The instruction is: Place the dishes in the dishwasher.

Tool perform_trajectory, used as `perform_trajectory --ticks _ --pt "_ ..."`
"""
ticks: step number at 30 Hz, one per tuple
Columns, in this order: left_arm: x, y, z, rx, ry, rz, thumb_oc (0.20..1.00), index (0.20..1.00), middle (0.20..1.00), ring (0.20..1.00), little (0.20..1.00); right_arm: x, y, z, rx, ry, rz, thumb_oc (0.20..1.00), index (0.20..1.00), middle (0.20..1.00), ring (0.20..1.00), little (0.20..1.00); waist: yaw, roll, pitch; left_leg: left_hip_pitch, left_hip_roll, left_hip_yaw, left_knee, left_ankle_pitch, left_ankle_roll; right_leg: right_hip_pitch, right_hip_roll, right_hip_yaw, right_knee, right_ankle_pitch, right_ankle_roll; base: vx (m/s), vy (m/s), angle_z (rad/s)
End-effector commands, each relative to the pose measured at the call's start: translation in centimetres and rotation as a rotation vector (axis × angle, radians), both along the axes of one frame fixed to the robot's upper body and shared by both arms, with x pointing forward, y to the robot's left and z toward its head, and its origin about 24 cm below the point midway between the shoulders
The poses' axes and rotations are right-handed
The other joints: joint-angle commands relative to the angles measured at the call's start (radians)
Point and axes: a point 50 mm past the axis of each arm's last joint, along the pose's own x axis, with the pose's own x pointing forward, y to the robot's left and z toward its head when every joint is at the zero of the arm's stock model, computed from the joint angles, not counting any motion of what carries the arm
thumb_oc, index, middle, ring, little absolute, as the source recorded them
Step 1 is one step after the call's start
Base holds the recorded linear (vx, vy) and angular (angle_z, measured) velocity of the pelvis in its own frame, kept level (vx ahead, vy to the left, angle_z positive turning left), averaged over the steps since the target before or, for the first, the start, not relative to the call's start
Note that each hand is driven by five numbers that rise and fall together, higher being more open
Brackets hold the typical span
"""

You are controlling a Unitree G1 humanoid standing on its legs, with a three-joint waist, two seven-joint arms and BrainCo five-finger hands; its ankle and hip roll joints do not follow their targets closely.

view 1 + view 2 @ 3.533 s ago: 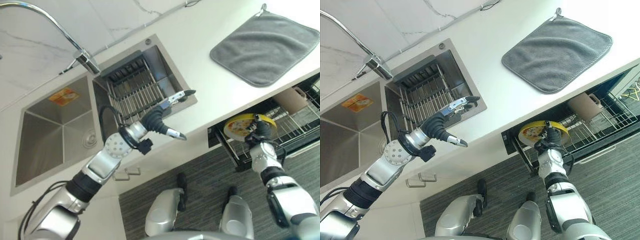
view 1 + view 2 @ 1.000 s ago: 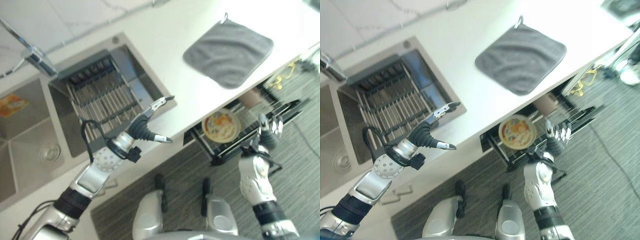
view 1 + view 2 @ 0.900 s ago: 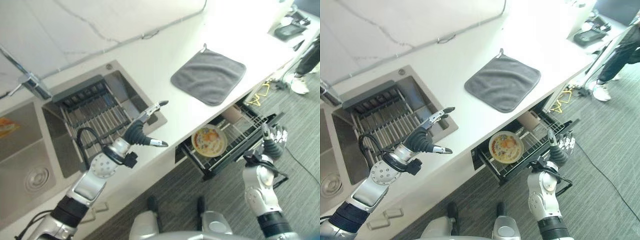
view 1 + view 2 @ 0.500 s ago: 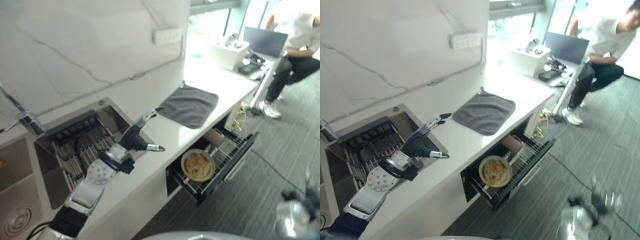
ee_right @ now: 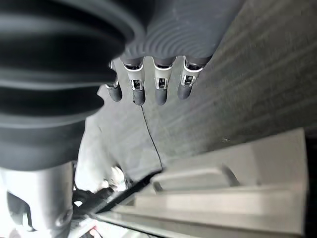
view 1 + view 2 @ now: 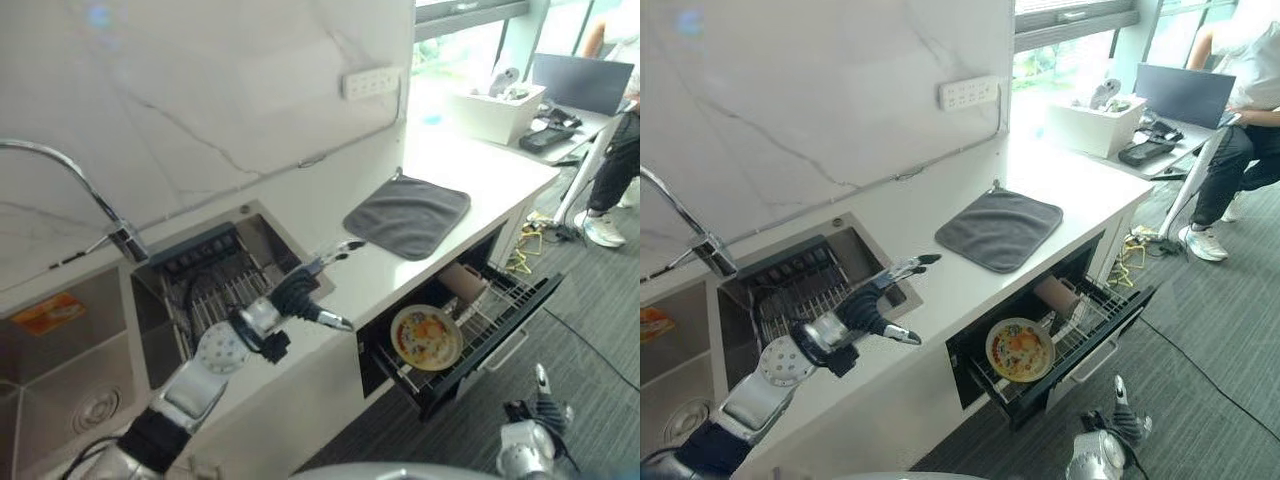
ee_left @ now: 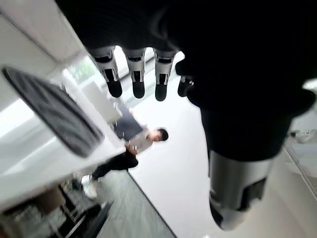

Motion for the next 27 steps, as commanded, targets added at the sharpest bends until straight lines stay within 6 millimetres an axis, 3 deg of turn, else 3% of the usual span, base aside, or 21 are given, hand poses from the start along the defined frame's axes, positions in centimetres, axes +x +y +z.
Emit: perform_trajectory --ticks 1,8,13,14,16,27 --pt "0.2 -0.3 2.3 -0.030 -0.114 -0.033 1.000 1.000 1.000 1.000 1.000 2.0 -2.2 2.3 -0.041 -0.169 -0.023 1.000 1.000 1.000 1.000 1.000 0.004 0.042 0.084 -0.034 -0.022 0.020 0.156 -0.075 0.050 -0.015 0.087 -0.081 0.145 -0.037 -0.108 -0.11 0.010 0.23" --pt "0.0 -1.9 2.6 -0.076 -0.152 -0.037 1.000 1.000 1.000 1.000 1.000 4.8 -1.7 3.4 -0.024 -0.247 0.054 1.000 1.000 1.000 1.000 1.000 0.017 0.094 0.129 -0.151 -0.013 -0.003 0.358 -0.119 0.051 -0.085 0.048 -0.065 0.372 -0.143 -0.151 -0.08 0.004 0.09" --pt "-0.7 -2.1 2.4 -0.067 -0.148 -0.045 1.000 1.000 1.000 1.000 1.000 6.2 -1.5 3.9 -0.015 -0.253 0.121 1.000 1.000 1.000 1.000 1.000 0.051 0.106 0.135 -0.206 -0.017 -0.046 0.471 -0.134 0.050 -0.101 0.016 -0.072 0.492 -0.198 -0.173 0.03 -0.077 0.20" --pt "-0.7 -2.1 2.4 -0.067 -0.148 -0.045 1.000 1.000 1.000 1.000 1.000 6.2 -1.5 3.9 -0.015 -0.253 0.121 1.000 1.000 1.000 1.000 1.000 0.051 0.106 0.135 -0.206 -0.017 -0.046 0.471 -0.134 0.050 -0.101 0.016 -0.072 0.492 -0.198 -0.173 0.14 -0.127 0.33" --pt "-1.6 -1.9 1.4 -0.019 -0.083 -0.084 1.000 1.000 1.000 1.000 1.000 8.1 -1.1 5.0 -0.033 -0.291 0.255 1.000 1.000 1.000 1.000 1.000 0.085 0.104 0.143 -0.246 -0.024 -0.077 0.540 -0.143 0.045 -0.113 -0.004 -0.080 0.569 -0.225 -0.182 0.20 -0.142 0.38" --pt "-2.6 -1.4 0.6 0.022 -0.028 -0.130 1.000 1.000 1.000 1.000 1.000 11.7 1.4 6.9 -0.017 -0.357 0.449 1.000 1.000 1.000 1.000 1.000 0.153 0.070 0.170 -0.273 -0.066 -0.138 0.548 -0.159 0.053 -0.097 0.003 -0.100 0.564 -0.207 -0.172 0.15 -0.031 0.14"
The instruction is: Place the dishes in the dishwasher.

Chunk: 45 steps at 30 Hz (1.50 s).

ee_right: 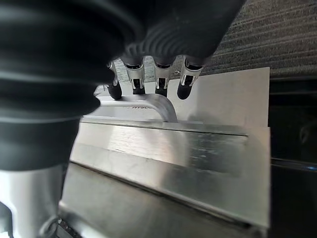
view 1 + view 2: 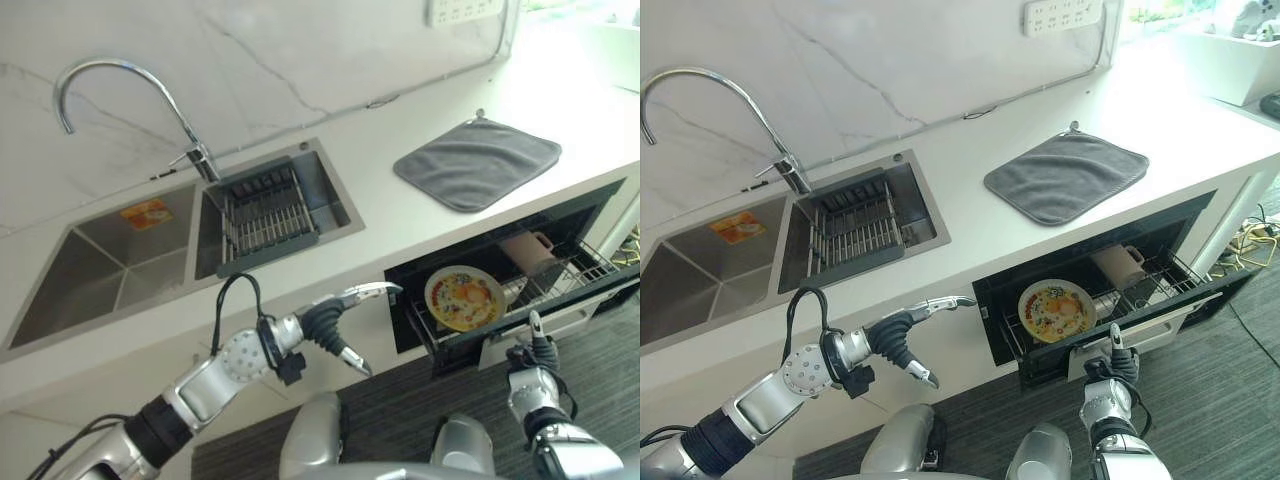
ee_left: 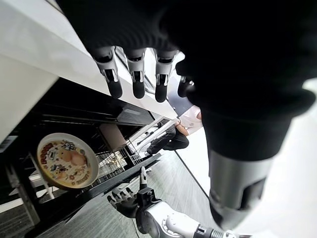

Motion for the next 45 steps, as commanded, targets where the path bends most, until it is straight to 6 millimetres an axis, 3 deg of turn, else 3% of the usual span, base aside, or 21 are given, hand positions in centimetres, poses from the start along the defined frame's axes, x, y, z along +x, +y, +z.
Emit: perform_trajectory --ticks 1,5,11,15,16,19,25,32,37,45 --pt "-0.7 -0.2 2.3 -0.090 -0.070 -0.049 1.000 1.000 1.000 1.000 1.000 6.6 3.8 4.5 -0.064 -0.229 0.271 1.000 1.000 1.000 1.000 1.000 0.035 0.014 -0.006 -0.006 -0.064 0.034 -0.048 0.063 0.092 0.061 0.096 -0.027 -0.065 0.154 -0.087 0.20 0.023 0.12" --pt "-1.1 -0.1 2.1 -0.072 -0.067 -0.067 1.000 1.000 1.000 1.000 1.000 7.9 4.8 5.5 -0.078 -0.247 0.306 1.000 1.000 1.000 1.000 1.000 0.061 0.012 0.008 0.011 -0.087 0.012 -0.116 0.085 0.094 0.073 0.105 -0.034 -0.120 0.189 -0.078 0.15 0.066 0.14" --pt "-1.0 0.4 2.9 -0.039 -0.116 -0.078 1.000 1.000 1.000 1.000 1.000 9.6 4.8 7.6 -0.119 -0.286 0.323 1.000 1.000 1.000 1.000 1.000 0.093 0.015 0.024 0.034 -0.113 -0.022 -0.202 0.121 0.106 0.075 0.113 -0.046 -0.188 0.228 -0.065 0.11 0.076 0.02" --pt "-0.7 0.8 3.8 -0.017 -0.174 -0.084 1.000 1.000 1.000 1.000 1.000 11.2 4.0 10.1 -0.161 -0.351 0.324 1.000 1.000 1.000 1.000 1.000 0.115 0.022 0.045 0.027 -0.131 -0.047 -0.235 0.140 0.117 0.050 0.106 -0.060 -0.192 0.240 -0.055 -0.03 0.054 0.16" --pt "-0.4 1.0 4.4 -0.005 -0.198 -0.089 1.000 1.000 1.000 1.000 1.000 12.0 3.3 11.6 -0.195 -0.386 0.326 1.000 1.000 1.000 1.000 1.000 0.128 0.028 0.060 0.020 -0.139 -0.059 -0.250 0.151 0.124 0.033 0.098 -0.069 -0.187 0.243 -0.050 -0.06 0.073 0.11" --pt "-0.2 1.1 4.8 0.006 -0.212 -0.089 1.000 1.000 1.000 1.000 1.000 12.7 2.5 13.1 -0.227 -0.416 0.325 1.000 1.000 1.000 1.000 1.000 0.141 0.035 0.069 0.014 -0.147 -0.071 -0.269 0.162 0.129 0.023 0.090 -0.080 -0.188 0.246 -0.045 -0.04 0.051 0.17" --pt "0.6 1.3 6.3 0.021 -0.299 -0.090 1.000 1.000 1.000 1.000 1.000 14.5 1.1 18.1 -0.326 -0.537 0.326 1.000 1.000 1.000 1.000 1.000 0.175 0.049 0.104 -0.017 -0.165 -0.106 -0.325 0.198 0.143 -0.015 0.082 -0.101 -0.204 0.259 -0.029 -0.11 0.031 0.17" --pt "1.8 1.8 7.6 0.061 -0.326 -0.094 1.000 1.000 1.000 1.000 1.000 16.0 0.2 24.5 -0.427 -0.678 0.314 1.000 1.000 1.000 1.000 1.000 0.202 0.038 0.128 -0.047 -0.190 -0.124 -0.343 0.185 0.156 -0.047 0.078 -0.105 -0.199 0.237 -0.011 -0.08 -0.008 0.04" --pt "1.7 1.6 6.6 0.093 -0.311 -0.117 1.000 1.000 1.000 1.000 1.000 16.5 0.7 26.6 -0.444 -0.739 0.325 1.000 1.000 1.000 1.000 1.000 0.207 0.033 0.148 -0.060 -0.187 -0.122 -0.336 0.181 0.160 -0.059 0.079 -0.107 -0.191 0.241 -0.008 -0.09 -0.028 0.01" --pt "1.8 1.5 6.8 0.096 -0.330 -0.130 1.000 1.000 1.000 1.000 1.000 16.7 0.6 30.7 -0.523 -0.840 0.321 1.000 1.000 1.000 1.000 1.000 0.214 0.034 0.152 -0.068 -0.184 -0.123 -0.348 0.187 0.158 -0.059 0.077 -0.118 -0.213 0.240 -0.011 -0.05 -0.017 0.00"
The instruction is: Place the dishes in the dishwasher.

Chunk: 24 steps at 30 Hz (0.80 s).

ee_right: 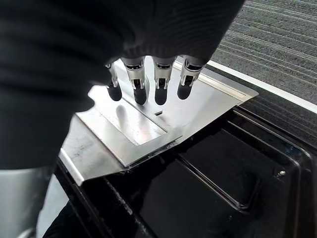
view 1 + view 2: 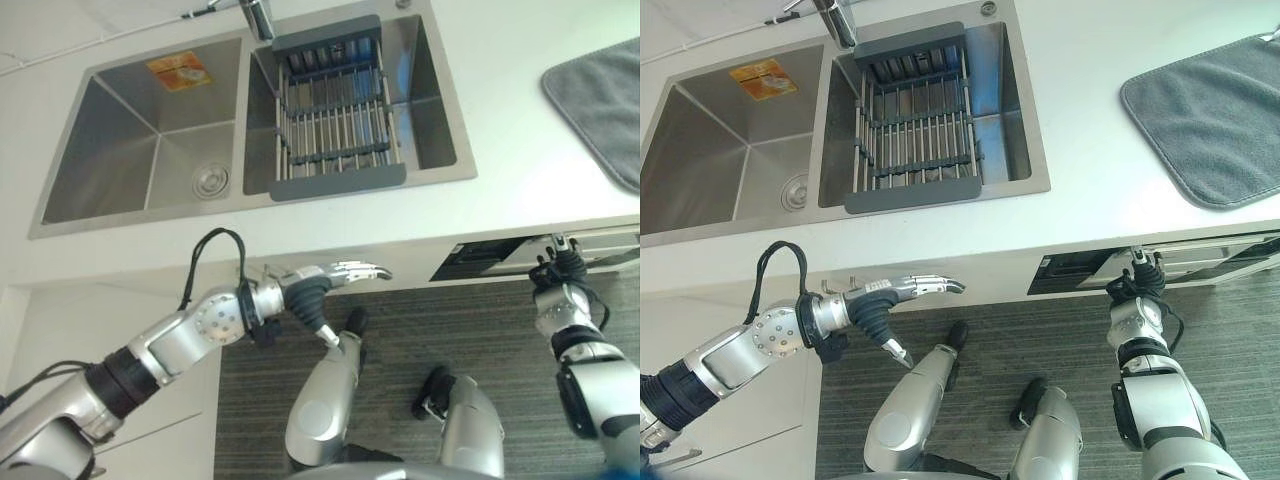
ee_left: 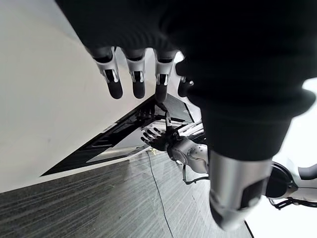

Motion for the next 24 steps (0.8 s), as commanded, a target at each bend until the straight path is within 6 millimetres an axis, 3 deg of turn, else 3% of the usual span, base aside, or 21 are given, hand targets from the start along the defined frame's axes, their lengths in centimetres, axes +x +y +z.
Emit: perform_trajectory --ticks 1,5,8,11,14,15,17,18,20,24 --pt "-0.5 -0.4 2.4 -0.103 -0.096 -0.048 1.000 1.000 1.000 1.000 1.000 7.0 4.2 19.4 -0.263 -0.587 0.204 1.000 1.000 1.000 1.000 1.000 0.062 0.002 -0.026 0.062 -0.085 0.079 -0.034 -0.037 0.144 0.051 0.066 0.002 0.034 0.061 -0.007 0.00 0.000 0.00" --pt "-0.4 -0.3 2.7 -0.098 -0.099 -0.053 1.000 1.000 1.000 1.000 1.000 7.0 4.1 20.0 -0.271 -0.589 0.198 1.000 1.000 1.000 1.000 1.000 0.063 -0.003 -0.030 0.066 -0.085 0.080 -0.035 -0.041 0.146 0.054 0.069 0.001 0.030 0.065 -0.006 0.00 -0.010 0.00" --pt "-0.3 -0.1 2.8 -0.078 -0.086 -0.064 1.000 1.000 1.000 1.000 1.000 7.2 4.1 19.0 -0.263 -0.519 0.204 1.000 1.000 1.000 1.000 1.000 0.059 -0.013 -0.032 0.076 -0.078 0.080 -0.051 -0.038 0.144 0.059 0.076 0.008 0.008 0.078 0.001 0.00 -0.043 0.01" --pt "0.0 0.0 2.3 -0.054 -0.055 -0.046 1.000 1.000 1.000 1.000 1.000 7.3 4.2 16.7 -0.230 -0.439 0.215 1.000 1.000 1.000 1.000 1.000 0.056 -0.012 -0.034 0.091 -0.056 0.090 -0.088 -0.005 0.142 0.071 0.087 -0.002 -0.044 0.113 -0.006 -0.06 -0.010 -0.03" --pt "0.7 0.0 0.8 0.008 -0.004 -0.026 1.000 1.000 1.000 1.000 1.000 7.3 5.2 12.9 -0.193 -0.320 0.252 1.000 1.000 1.000 1.000 1.000 0.041 -0.017 -0.043 0.119 -0.035 0.108 -0.134 0.008 0.133 0.098 0.104 0.006 -0.118 0.138 -0.003 -0.03 0.008 -0.17" --pt "0.9 0.0 -0.8 0.053 0.039 -0.001 1.000 1.000 1.000 1.000 1.000 6.9 5.9 9.7 -0.147 -0.237 0.273 1.000 1.000 1.000 1.000 1.000 0.025 -0.017 -0.048 0.133 -0.023 0.125 -0.157 0.014 0.128 0.109 0.112 0.017 -0.157 0.151 0.000 0.00 0.028 -0.25" --pt "0.9 0.0 -1.7 0.073 0.056 0.013 1.000 1.000 1.000 1.000 1.000 6.6 6.4 8.1 -0.125 -0.205 0.284 1.000 1.000 1.000 1.000 1.000 0.017 -0.017 -0.052 0.139 -0.018 0.135 -0.169 0.016 0.127 0.112 0.117 0.024 -0.176 0.157 0.002 0.00 0.036 -0.27" --pt "1.0 0.1 -2.9 0.103 0.079 0.027 1.000 1.000 1.000 1.000 1.000 6.1 7.1 6.1 -0.097 -0.159 0.302 1.000 1.000 1.000 1.000 1.000 0.002 -0.018 -0.054 0.145 -0.010 0.150 -0.184 0.019 0.125 0.114 0.121 0.034 -0.198 0.167 0.006 -0.02 0.051 -0.22" --pt "1.1 0.0 -4.3 0.156 0.095 0.034 1.000 1.000 1.000 1.000 1.000 5.6 7.7 4.3 -0.078 -0.122 0.328 1.000 1.000 1.000 1.000 1.000 -0.019 -0.016 -0.052 0.142 -0.004 0.167 -0.186 0.019 0.125 0.100 0.124 0.049 -0.199 0.172 0.009 -0.05 0.068 -0.17" --pt "1.3 0.0 -6.0 0.243 0.125 0.042 1.000 1.000 1.000 1.000 1.000 5.2 8.5 2.9 -0.069 -0.089 0.366 1.000 1.000 1.000 1.000 1.000 -0.046 -0.012 -0.047 0.132 0.001 0.191 -0.175 0.015 0.127 0.074 0.125 0.068 -0.179 0.169 0.009 -0.03 0.056 -0.26"
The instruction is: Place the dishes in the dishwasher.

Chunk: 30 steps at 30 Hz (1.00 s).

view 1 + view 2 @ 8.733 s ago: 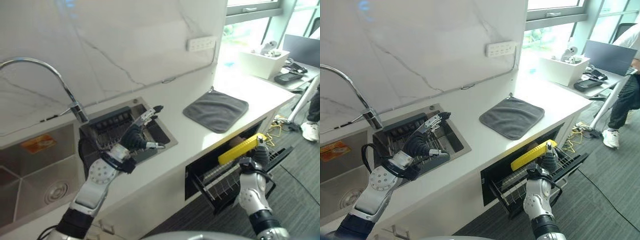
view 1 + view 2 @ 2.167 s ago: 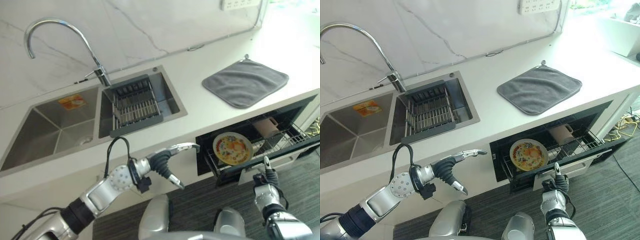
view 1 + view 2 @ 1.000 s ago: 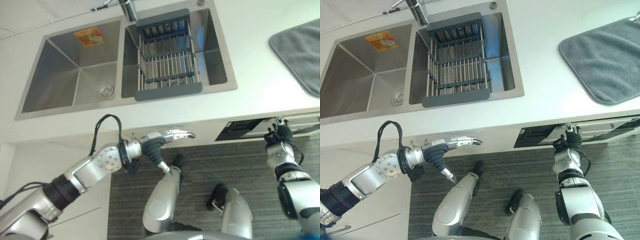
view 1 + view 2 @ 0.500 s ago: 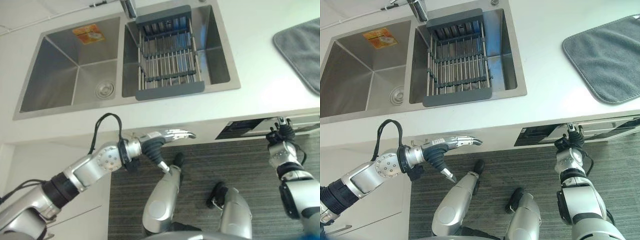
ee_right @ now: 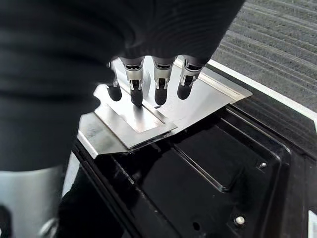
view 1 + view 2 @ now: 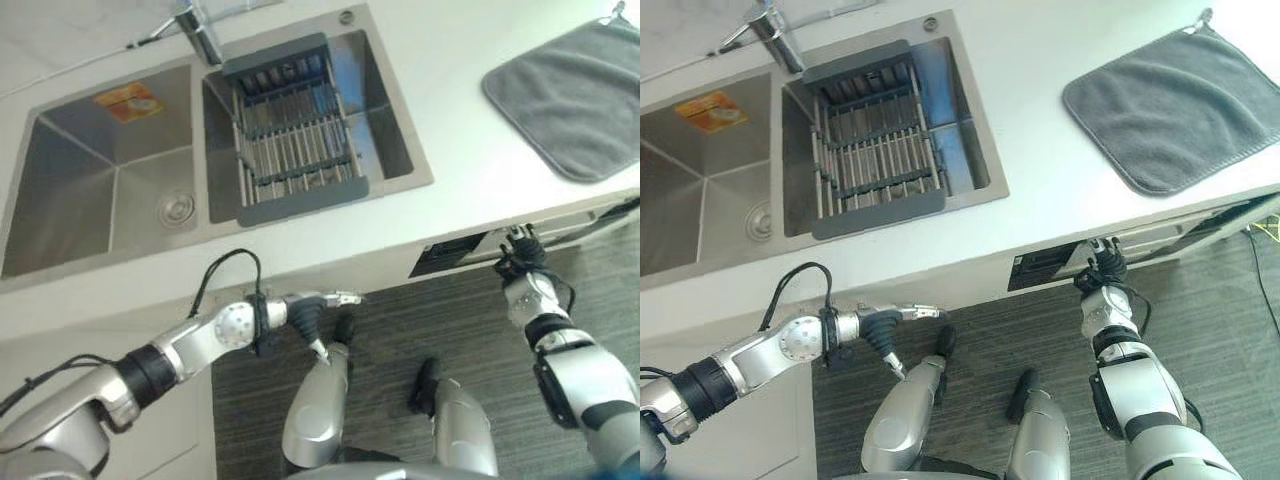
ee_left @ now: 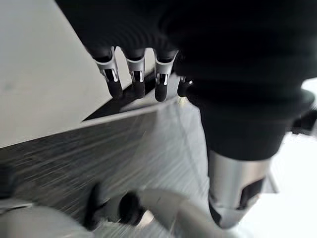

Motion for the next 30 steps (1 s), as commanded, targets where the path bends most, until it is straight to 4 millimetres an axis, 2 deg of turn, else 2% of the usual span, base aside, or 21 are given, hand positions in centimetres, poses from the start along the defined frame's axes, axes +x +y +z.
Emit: perform_trajectory --ticks 1,6,8,12,14,16,18,19,20,22,23,24,30 --pt "-0.2 -0.5 0.1 -0.012 -0.034 -0.014 1.000 1.000 1.000 1.000 1.000 2.4 3.4 2.6 0.012 -0.097 0.149 1.000 1.000 1.000 1.000 1.000 0.031 0.001 -0.037 0.015 -0.064 0.099 -0.005 -0.053 0.121 -0.006 0.047 0.002 0.054 0.033 -0.022 -0.04 0.058 -0.03" --pt "-0.1 1.0 -3.5 0.100 0.041 0.101 1.000 1.000 1.000 1.000 1.000 2.5 4.4 2.2 0.001 -0.082 0.185 1.000 1.000 1.000 1.000 1.000 0.006 0.008 -0.037 0.013 -0.055 0.118 -0.033 -0.038 0.112 -0.026 0.053 0.024 0.036 0.040 -0.015 -0.05 0.068 -0.16" --pt "0.1 2.3 -4.9 0.102 0.088 0.224 1.000 1.000 1.000 1.000 1.000 2.3 4.9 1.6 -0.007 -0.067 0.205 1.000 1.000 1.000 1.000 1.000 -0.001 0.003 -0.044 0.022 -0.050 0.126 -0.049 -0.034 0.109 -0.021 0.054 0.030 0.016 0.045 -0.014 0.00 0.055 -0.08" --pt "-0.2 5.0 -8.3 0.029 0.229 0.523 1.000 1.000 1.000 1.000 1.000 0.7 6.0 -1.4 -0.011 0.021 0.246 1.000 1.000 1.000 1.000 1.000 -0.011 -0.014 -0.066 0.052 -0.039 0.133 -0.080 -0.025 0.102 0.008 0.056 0.036 -0.032 0.061 -0.013 0.07 0.045 -0.06" --pt "-1.0 6.9 -10.7 -0.114 0.356 0.799 1.000 1.000 1.000 1.000 1.000 -1.5 7.0 -4.7 0.007 0.113 0.266 1.000 1.000 1.000 1.000 1.000 -0.019 -0.030 -0.090 0.083 -0.028 0.135 -0.122 -0.011 0.093 0.048 0.060 0.038 -0.096 0.079 -0.014 0.11 0.044 -0.01" --pt "-2.2 7.6 -12.5 -0.145 0.447 0.893 1.000 1.000 1.000 1.000 1.000 -3.8 7.3 -7.4 0.023 0.190 0.281 1.000 1.000 1.000 1.000 1.000 -0.026 -0.043 -0.109 0.104 -0.018 0.140 -0.153 0.000 0.083 0.074 0.060 0.035 -0.140 0.093 -0.013 0.10 0.029 0.04" --pt "-4.2 7.7 -14.6 -0.167 0.556 0.985 1.000 1.000 1.000 1.000 1.000 -6.6 6.8 -10.1 0.018 0.275 0.294 1.000 1.000 1.000 1.000 1.000 -0.032 -0.052 -0.135 0.122 -0.007 0.142 -0.187 0.013 0.075 0.100 0.066 0.030 -0.188 0.109 -0.010 0.10 0.039 0.02" --pt "-5.9 8.1 -16.0 -0.177 0.620 1.063 1.000 1.000 1.000 1.000 1.000 -8.5 6.6 -11.7 0.008 0.338 0.310 1.000 1.000 1.000 1.000 1.000 -0.038 -0.062 -0.152 0.143 -0.002 0.146 -0.211 0.018 0.068 0.125 0.067 0.029 -0.216 0.111 -0.008 0.11 0.052 -0.03" --pt "-6.7 8.3 -16.7 -0.179 0.619 1.118 1.000 1.000 1.000 1.000 1.000 -9.8 6.4 -12.7 0.003 0.388 0.320 1.000 1.000 1.000 1.000 1.000 -0.042 -0.067 -0.167 0.151 0.004 0.150 -0.229 0.024 0.062 0.139 0.071 0.025 -0.241 0.118 -0.006 0.11 0.055 -0.04" --pt "-8.2 8.5 -17.7 -0.223 0.755 1.185 1.000 1.000 1.000 1.000 1.000 -11.9 6.0 -14.2 0.002 0.468 0.328 1.000 1.000 1.000 1.000 1.000 -0.050 -0.075 -0.187 0.164 0.012 0.161 -0.247 0.032 0.053 0.157 0.072 0.023 -0.263 0.121 -0.004 0.06 0.060 -0.17" --pt "-9.8 8.5 -18.8 -0.240 0.843 1.248 1.000 1.000 1.000 1.000 1.000 -13.6 5.7 -15.2 -0.001 0.528 0.336 1.000 1.000 1.000 1.000 1.000 -0.057 -0.081 -0.200 0.170 0.018 0.167 -0.252 0.033 0.046 0.172 0.072 0.019 -0.276 0.120 -0.003 0.05 0.062 -0.19" --pt "-10.5 8.4 -19.2 -0.256 0.885 1.267 1.000 1.000 1.000 1.000 1.000 -14.5 5.6 -15.8 -0.002 0.562 0.342 1.000 1.000 1.000 1.000 1.000 -0.062 -0.084 -0.210 0.167 0.022 0.170 -0.253 0.037 0.043 0.176 0.074 0.017 -0.285 0.124 -0.003 0.04 0.053 -0.13" --pt "-13.5 7.8 -20.6 -0.412 1.101 1.402 1.000 1.000 1.000 1.000 1.000 -20.6 4.4 -18.6 0.003 0.795 0.352 1.000 1.000 1.000 1.000 1.000 -0.093 -0.105 -0.262 0.204 0.034 0.196 -0.261 0.022 0.033 0.224 0.079 0.008 -0.325 0.121 -0.006 0.00 0.048 -0.10"
